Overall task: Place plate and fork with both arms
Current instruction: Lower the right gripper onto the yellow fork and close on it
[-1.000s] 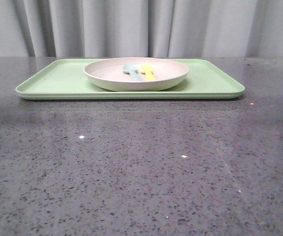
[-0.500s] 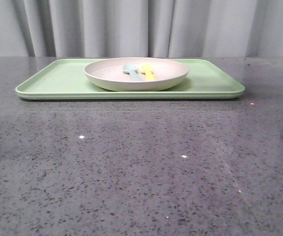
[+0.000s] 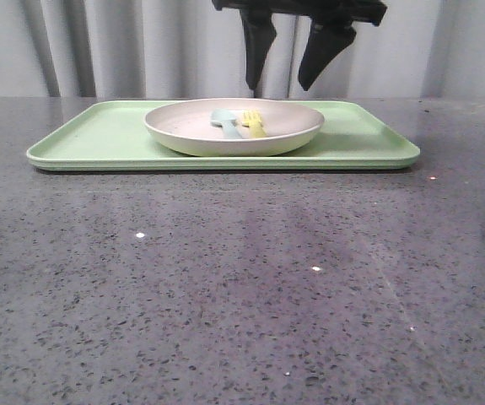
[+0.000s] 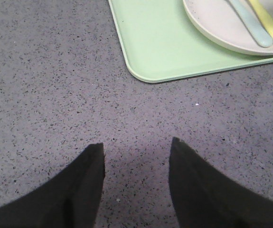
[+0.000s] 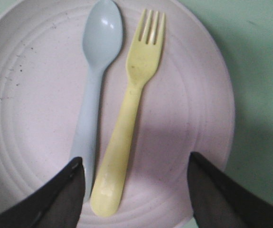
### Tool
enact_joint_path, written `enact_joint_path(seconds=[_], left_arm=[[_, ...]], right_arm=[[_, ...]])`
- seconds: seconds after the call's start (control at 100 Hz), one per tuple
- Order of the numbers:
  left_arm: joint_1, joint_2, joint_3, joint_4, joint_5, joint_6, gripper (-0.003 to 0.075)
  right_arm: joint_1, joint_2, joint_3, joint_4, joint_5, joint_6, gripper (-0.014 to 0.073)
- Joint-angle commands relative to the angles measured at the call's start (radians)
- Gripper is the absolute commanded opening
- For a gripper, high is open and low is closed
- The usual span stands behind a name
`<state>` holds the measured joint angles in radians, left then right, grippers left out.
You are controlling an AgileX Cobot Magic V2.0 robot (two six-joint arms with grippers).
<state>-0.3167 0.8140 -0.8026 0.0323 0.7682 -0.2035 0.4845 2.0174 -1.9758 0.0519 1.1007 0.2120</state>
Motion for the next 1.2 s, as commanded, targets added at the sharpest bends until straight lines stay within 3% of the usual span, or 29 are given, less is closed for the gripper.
enact_joint_path(seconds=[0.0, 0.74, 0.97, 1.19], left_arm=[[0.002, -0.008, -0.025, 0.004, -0.055, -0.013, 0.0312], [0.002, -0.008, -0.025, 0.004, -0.055, -0.013, 0.0312], [0.002, -0.008, -0.025, 0.004, -0.055, -0.013, 0.0312], [0.002, -0.008, -0.025, 0.004, -0.055, -0.013, 0.0312]], right_arm=[[0.0, -0.03, -0.055, 0.007, -0.015, -0.011, 0.0476], [0.0, 0.051, -0.058, 0.012, -0.037, -0.011, 0.0476], [0.0, 0.051, -0.058, 0.012, -0.05, -0.011, 0.0405], [0.0, 0.051, -0.058, 0.013, -0.05, -0.011, 0.04]])
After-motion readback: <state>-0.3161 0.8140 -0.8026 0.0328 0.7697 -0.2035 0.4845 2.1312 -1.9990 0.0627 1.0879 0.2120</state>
